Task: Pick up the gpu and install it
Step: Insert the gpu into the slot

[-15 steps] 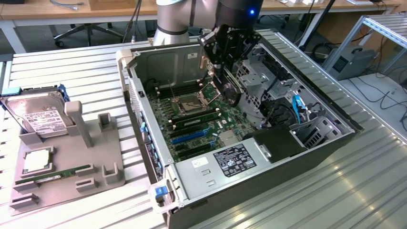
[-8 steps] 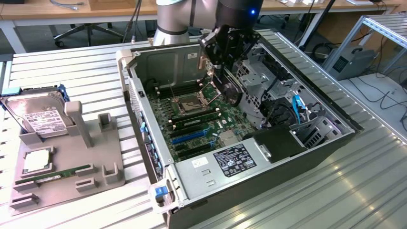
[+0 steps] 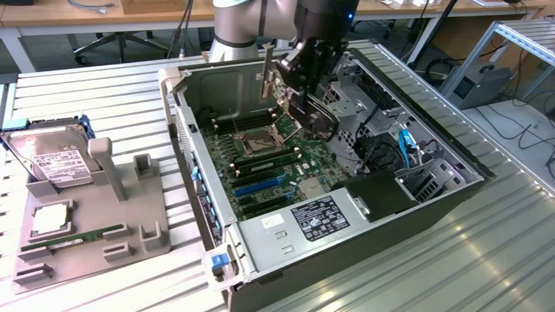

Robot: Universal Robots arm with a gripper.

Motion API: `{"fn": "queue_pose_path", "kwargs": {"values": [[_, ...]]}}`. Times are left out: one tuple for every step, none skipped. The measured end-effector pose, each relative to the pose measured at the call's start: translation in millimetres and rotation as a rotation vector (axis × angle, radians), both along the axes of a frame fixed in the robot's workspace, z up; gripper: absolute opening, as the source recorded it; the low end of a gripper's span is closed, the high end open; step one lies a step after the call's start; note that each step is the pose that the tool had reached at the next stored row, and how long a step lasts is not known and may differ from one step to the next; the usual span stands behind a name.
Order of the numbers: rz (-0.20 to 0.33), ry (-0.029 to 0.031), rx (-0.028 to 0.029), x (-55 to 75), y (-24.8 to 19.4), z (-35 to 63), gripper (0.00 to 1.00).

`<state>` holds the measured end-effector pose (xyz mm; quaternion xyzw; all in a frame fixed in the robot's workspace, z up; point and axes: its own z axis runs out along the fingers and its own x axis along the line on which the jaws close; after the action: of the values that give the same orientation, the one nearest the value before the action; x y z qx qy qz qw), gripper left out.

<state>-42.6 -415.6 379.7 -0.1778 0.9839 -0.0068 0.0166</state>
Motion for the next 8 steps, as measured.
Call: {"fn": "queue_pose_path", "kwargs": {"values": [[0.016,0.0000,0.0000,0.0,0.0,-0.1,0.27],[0.031,0.0000,0.0000,0.0,0.0,-0.2,0.27],[0.044,0.0000,0.0000,0.0,0.0,-0.2,0.27],[0.058,0.0000,0.0000,0.0,0.0,-0.3,0.27],[0.072,0.0000,0.0000,0.0,0.0,-0.3,0.27],[0.084,0.0000,0.0000,0.0,0.0,-0.4,0.27],[0.096,0.0000,0.0000,0.0,0.0,-0.4,0.27],[0.109,0.0000,0.0000,0.0,0.0,-0.5,0.27]]}}
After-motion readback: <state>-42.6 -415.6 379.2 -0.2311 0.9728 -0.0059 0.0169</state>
